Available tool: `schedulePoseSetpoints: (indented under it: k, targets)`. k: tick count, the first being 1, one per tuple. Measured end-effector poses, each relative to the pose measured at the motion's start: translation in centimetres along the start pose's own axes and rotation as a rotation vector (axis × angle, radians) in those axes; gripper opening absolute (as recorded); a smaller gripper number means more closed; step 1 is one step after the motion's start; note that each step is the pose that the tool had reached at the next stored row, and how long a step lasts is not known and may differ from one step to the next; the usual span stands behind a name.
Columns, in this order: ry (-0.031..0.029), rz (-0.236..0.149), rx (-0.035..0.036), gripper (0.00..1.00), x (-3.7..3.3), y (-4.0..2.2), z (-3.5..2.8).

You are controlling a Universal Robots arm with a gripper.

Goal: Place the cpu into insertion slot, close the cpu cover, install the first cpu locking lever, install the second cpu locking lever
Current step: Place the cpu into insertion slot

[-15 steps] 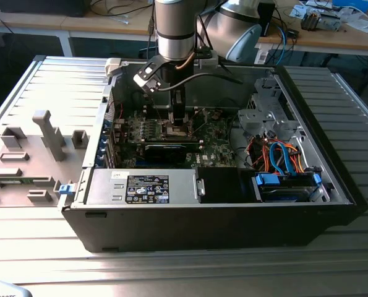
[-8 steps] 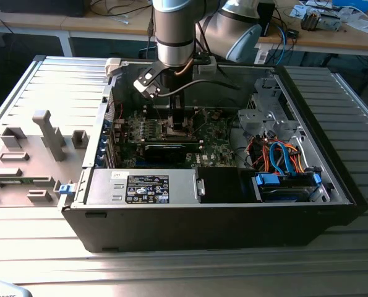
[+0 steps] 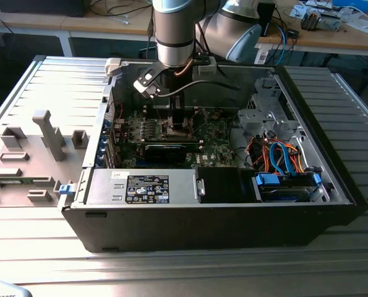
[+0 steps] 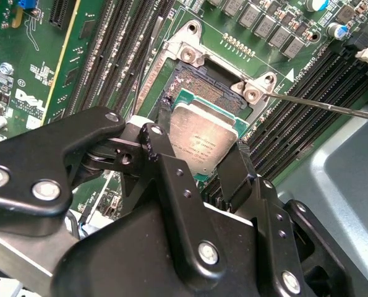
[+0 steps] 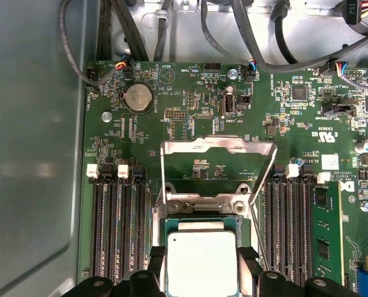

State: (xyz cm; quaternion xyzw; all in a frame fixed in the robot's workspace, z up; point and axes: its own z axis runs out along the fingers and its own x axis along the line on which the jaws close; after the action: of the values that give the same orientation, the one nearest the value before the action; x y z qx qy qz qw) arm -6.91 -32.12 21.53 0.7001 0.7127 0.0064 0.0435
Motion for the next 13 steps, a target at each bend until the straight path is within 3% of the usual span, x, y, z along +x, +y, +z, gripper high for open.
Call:
schedulePoseSetpoints:
  k: [8, 9, 11, 12, 13]
  targets:
    - [0.0000, 0.000, 0.0000, 0.55, 0.22, -0.30, 0.00]
    - [-0.0021, 0.000, 0.0000, 0.55, 0.23, -0.36, 0.12]
    - [-0.0121, -0.001, 0.0001, 0.55, 0.24, -0.39, 0.28]
    - [-0.0231, -0.002, 0.0004, 0.55, 0.24, -0.39, 0.33]
    - [-0.0281, -0.002, 0.0004, 0.55, 0.24, -0.40, 0.38]
